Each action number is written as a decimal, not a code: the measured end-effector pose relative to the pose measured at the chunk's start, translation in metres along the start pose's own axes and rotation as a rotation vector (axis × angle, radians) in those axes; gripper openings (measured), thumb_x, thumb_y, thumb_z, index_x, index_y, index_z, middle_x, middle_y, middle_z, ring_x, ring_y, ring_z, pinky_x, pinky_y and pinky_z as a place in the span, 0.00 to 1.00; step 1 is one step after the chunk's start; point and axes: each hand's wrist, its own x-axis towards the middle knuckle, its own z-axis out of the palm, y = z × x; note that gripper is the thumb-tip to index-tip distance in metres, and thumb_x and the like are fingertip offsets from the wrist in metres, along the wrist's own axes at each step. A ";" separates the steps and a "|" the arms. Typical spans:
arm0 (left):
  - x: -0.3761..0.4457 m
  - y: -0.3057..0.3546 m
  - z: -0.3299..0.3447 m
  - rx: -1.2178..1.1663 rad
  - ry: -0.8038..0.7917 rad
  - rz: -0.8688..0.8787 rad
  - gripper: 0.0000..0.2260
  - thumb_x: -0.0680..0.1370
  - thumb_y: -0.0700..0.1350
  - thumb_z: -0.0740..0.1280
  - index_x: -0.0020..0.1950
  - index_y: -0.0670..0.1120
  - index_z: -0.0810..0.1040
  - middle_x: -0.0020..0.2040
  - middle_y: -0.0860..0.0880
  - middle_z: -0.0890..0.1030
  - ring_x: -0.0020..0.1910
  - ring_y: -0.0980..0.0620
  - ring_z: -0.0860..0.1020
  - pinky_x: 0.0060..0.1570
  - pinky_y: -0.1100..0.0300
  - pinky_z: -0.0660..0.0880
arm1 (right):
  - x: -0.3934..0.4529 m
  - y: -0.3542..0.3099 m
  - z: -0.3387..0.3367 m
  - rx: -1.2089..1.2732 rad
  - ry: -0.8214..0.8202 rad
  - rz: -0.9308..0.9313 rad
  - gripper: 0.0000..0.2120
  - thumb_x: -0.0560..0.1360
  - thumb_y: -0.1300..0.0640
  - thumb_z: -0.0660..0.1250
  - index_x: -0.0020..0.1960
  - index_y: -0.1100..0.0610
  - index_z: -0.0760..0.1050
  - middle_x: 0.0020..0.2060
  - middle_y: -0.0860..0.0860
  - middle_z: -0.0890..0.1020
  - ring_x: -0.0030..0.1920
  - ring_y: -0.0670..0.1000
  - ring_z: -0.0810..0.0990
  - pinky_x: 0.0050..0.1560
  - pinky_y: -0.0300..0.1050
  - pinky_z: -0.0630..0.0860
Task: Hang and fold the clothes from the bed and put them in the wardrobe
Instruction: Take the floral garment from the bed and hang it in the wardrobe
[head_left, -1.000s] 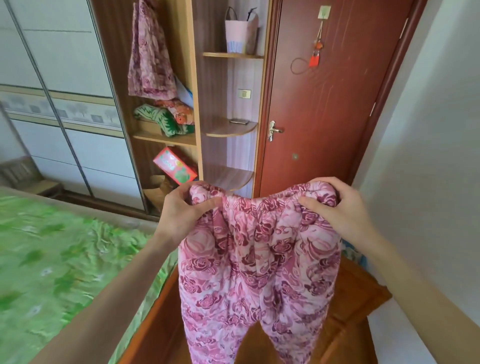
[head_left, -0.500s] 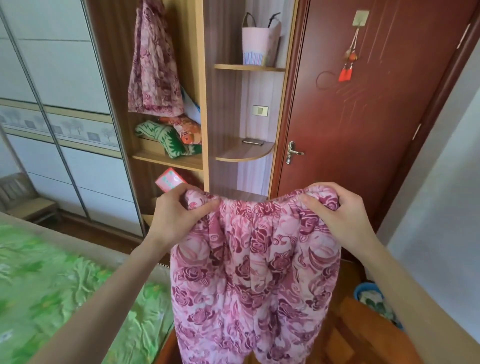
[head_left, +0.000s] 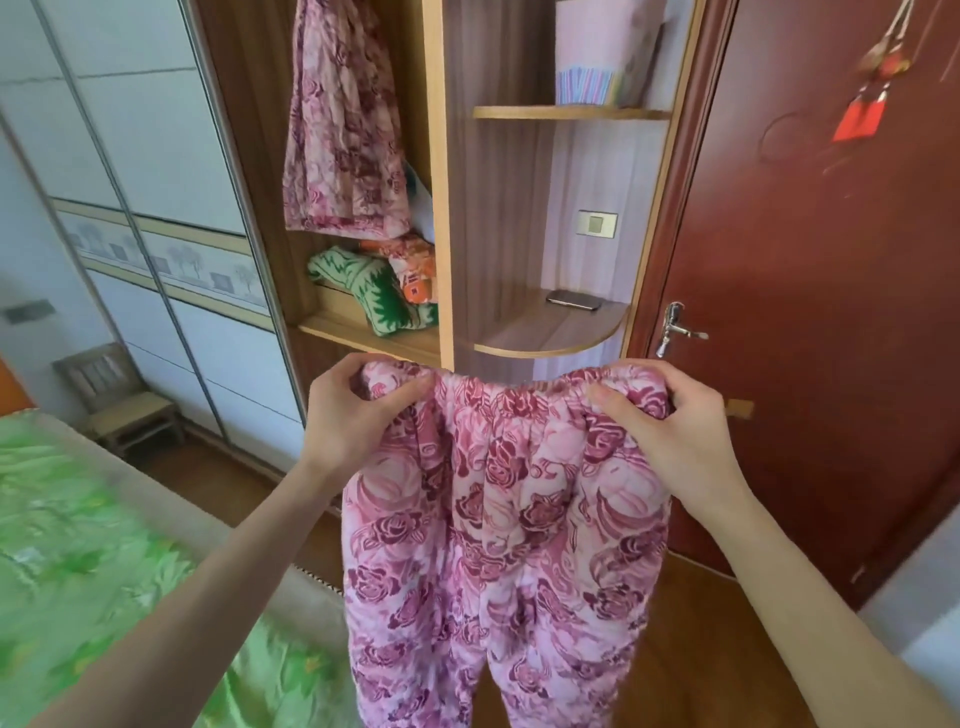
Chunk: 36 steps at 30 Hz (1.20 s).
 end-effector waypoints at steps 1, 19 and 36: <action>0.015 -0.005 0.006 0.013 0.020 -0.014 0.21 0.66 0.62 0.83 0.51 0.54 0.83 0.44 0.60 0.87 0.41 0.58 0.87 0.40 0.63 0.84 | 0.019 0.012 0.005 0.031 -0.017 0.008 0.10 0.72 0.42 0.80 0.52 0.41 0.84 0.47 0.42 0.88 0.50 0.41 0.86 0.47 0.32 0.80; 0.204 -0.076 0.026 0.100 0.452 -0.081 0.20 0.65 0.67 0.83 0.48 0.57 0.87 0.43 0.54 0.88 0.42 0.55 0.88 0.39 0.61 0.84 | 0.275 0.127 0.167 0.390 -0.366 0.013 0.15 0.70 0.41 0.81 0.53 0.45 0.85 0.48 0.45 0.89 0.51 0.45 0.87 0.48 0.36 0.81; 0.400 -0.176 -0.083 0.017 0.714 -0.096 0.22 0.63 0.66 0.84 0.50 0.58 0.85 0.45 0.51 0.89 0.44 0.50 0.88 0.44 0.53 0.86 | 0.450 0.150 0.397 0.301 -0.444 -0.170 0.18 0.72 0.39 0.78 0.57 0.45 0.81 0.52 0.36 0.85 0.55 0.37 0.83 0.55 0.31 0.77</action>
